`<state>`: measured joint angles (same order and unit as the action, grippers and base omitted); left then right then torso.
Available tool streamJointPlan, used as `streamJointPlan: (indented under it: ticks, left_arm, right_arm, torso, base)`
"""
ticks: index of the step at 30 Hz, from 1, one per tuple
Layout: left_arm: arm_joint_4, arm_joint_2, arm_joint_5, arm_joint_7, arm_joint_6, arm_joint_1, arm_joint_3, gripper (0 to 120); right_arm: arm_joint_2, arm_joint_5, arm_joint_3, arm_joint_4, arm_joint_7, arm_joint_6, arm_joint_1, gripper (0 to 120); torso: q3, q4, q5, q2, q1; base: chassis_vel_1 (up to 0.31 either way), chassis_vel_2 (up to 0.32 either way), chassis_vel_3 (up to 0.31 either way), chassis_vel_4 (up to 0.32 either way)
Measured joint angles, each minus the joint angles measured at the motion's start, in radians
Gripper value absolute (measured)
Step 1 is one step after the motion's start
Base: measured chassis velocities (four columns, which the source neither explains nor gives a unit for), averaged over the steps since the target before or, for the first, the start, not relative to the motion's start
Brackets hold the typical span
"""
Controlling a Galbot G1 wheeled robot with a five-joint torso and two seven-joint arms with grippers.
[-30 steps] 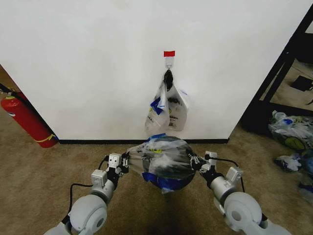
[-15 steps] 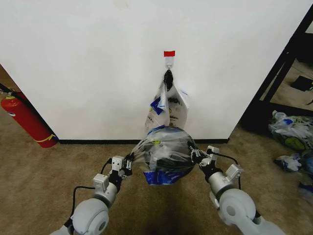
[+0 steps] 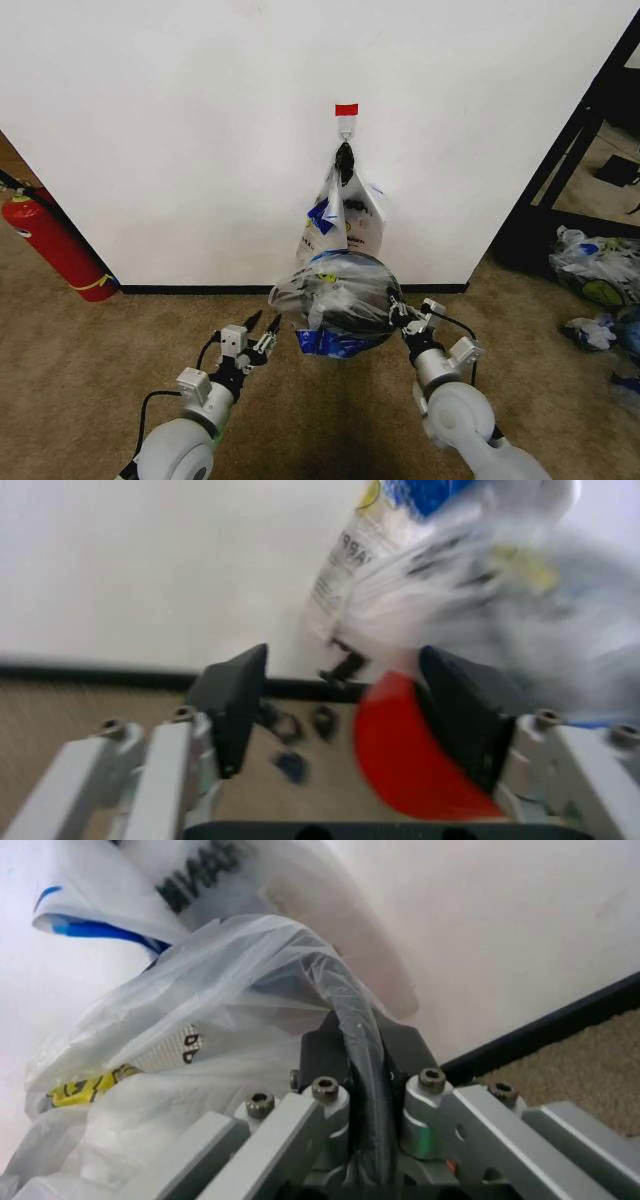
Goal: Pick up the garbage bag from the wall and place it over the trash bin.
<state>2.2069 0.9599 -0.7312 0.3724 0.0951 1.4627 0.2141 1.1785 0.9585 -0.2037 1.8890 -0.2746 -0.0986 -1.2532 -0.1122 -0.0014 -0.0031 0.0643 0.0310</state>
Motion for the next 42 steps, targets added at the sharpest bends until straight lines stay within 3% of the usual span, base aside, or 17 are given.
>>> streamJointPlan:
  ticks: [1, 2, 4, 8, 16, 23, 25, 29, 42]
  left_arm:
    - [0.064, 0.027, -0.096, 0.050, 0.036, 0.012, -0.005, 73]
    - [0.083, 0.036, -0.124, 0.065, 0.047, 0.015, -0.009, 73]
    - [0.150, 0.093, -0.254, 0.129, 0.099, 0.024, -0.037, 85]
    - [0.159, 0.132, -0.298, 0.141, 0.121, 0.026, -0.053, 97]
    - [0.082, 0.212, -0.407, 0.140, 0.164, -0.022, -0.071, 99]
    - [0.077, 0.209, -0.447, 0.076, 0.153, -0.022, -0.062, 72]
    - [0.077, 0.207, -0.445, 0.069, 0.152, -0.020, -0.062, 70]
    - [0.093, 0.201, -0.423, 0.042, 0.151, -0.006, -0.066, 51]
    - [0.089, 0.194, -0.348, -0.002, 0.143, 0.023, -0.072, 8]
  right_arm:
    - [0.009, -0.002, -0.001, -0.008, 0.001, -0.011, -0.002, 1]
    - [0.011, -0.003, -0.001, -0.011, 0.001, -0.015, -0.003, 1]
    - [0.023, -0.005, -0.001, -0.023, 0.005, -0.036, -0.007, 1]
    - [0.029, -0.005, -0.001, -0.025, 0.008, -0.046, -0.009, 1]
    - [0.049, -0.005, 0.015, 0.015, 0.011, -0.051, -0.019, 1]
    - [0.055, -0.010, 0.019, 0.022, 0.011, -0.043, -0.026, 1]
    - [0.055, -0.011, 0.019, 0.022, 0.011, -0.042, -0.027, 1]
    - [0.059, -0.012, 0.016, 0.022, 0.008, -0.039, -0.026, 1]
    - [0.061, -0.015, 0.010, 0.019, -0.003, -0.038, -0.022, 1]
  torso:
    - [0.000, 0.0002, 0.0000, 0.000, 0.000]
    - [0.000, 0.0003, -0.0002, 0.000, 0.000]
    - [0.000, 0.0000, -0.0001, 0.000, 0.000]
    - [0.000, 0.0000, -0.0004, 0.000, 0.000]
    - [0.000, 0.0000, -0.0004, 0.000, 0.000]
    - [0.000, 0.0000, -0.0004, 0.000, 0.000]
    - [0.000, 0.0000, -0.0004, 0.000, 0.000]
    - [0.000, 0.0000, -0.0003, 0.000, 0.000]
    - [0.000, 0.0000, -0.0004, 0.000, 0.000]
  base:
    - [0.000, 0.000, 0.000, 0.000]
    - [0.000, 0.000, 0.000, 0.000]
    - [0.000, 0.000, 0.000, 0.000]
    - [0.000, 0.000, 0.000, 0.000]
    - [0.000, 0.000, 0.000, 0.000]
    - [0.000, 0.000, 0.000, 0.000]
    - [0.000, 0.000, 0.000, 0.000]
    - [0.000, 0.000, 0.000, 0.000]
    - [0.000, 0.000, 0.000, 0.000]
